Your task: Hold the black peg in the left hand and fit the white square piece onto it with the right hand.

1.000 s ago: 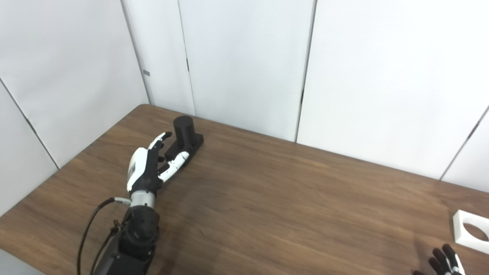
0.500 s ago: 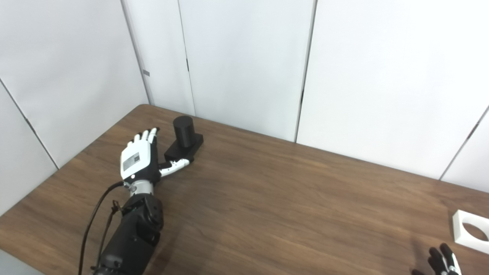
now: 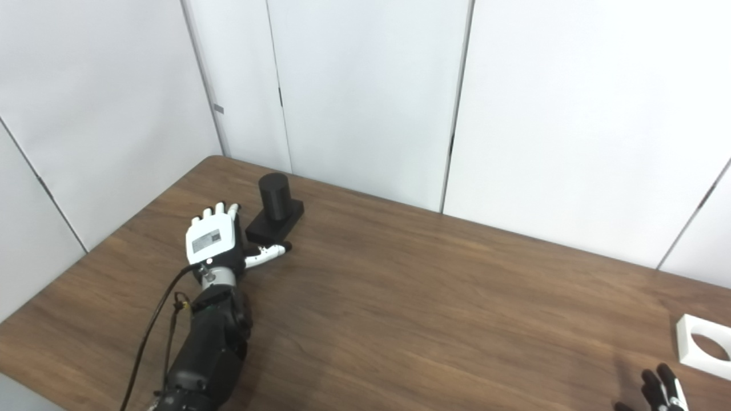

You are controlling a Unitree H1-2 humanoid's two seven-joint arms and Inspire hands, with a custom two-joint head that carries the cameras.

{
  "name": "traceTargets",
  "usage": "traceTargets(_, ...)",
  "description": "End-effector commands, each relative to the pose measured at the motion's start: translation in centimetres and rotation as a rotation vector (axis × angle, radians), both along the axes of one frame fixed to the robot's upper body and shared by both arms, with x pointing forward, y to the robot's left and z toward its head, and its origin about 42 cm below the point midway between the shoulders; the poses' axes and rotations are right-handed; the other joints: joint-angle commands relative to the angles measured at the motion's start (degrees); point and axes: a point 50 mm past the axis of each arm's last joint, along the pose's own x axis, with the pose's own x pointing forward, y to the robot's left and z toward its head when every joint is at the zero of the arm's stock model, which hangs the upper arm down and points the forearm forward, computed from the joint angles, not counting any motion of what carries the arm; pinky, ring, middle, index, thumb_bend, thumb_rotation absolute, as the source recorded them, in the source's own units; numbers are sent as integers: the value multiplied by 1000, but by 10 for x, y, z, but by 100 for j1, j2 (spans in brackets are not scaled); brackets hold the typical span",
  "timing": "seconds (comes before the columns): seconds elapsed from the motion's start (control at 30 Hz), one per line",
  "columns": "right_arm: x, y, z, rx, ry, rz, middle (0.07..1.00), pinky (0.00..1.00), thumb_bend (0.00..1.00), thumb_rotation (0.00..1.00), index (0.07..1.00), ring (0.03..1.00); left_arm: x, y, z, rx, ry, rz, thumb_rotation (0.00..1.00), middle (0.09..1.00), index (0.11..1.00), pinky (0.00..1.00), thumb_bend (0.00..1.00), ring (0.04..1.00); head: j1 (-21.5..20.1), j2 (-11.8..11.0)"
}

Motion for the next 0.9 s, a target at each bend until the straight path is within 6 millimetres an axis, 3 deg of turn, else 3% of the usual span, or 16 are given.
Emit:
traceTargets(0.0,3,4,8,-15,-33,18,966,845,703,1000,1000,986,18,3,24,38,-65,4,756,994,888,1000,983,1000,5,7)
traceTargets(0.4,2,8,10,-30,-38,14,947,812,666,1000,994,951,47,-10,24,23,-79,10,769,953,851,1000,967,990,-97,57)
traceTargets(0.7,0,8,11,-38,-32,16,945,832,628,1000,1000,948,61,-9,21,4,-122,52,629,910,778,1000,892,927,-96,73)
traceTargets(0.87,0,7,12,-48,-33,20,956,844,612,1000,1000,960,61,-6,18,4,-196,55,505,829,641,1000,753,879,-75,94)
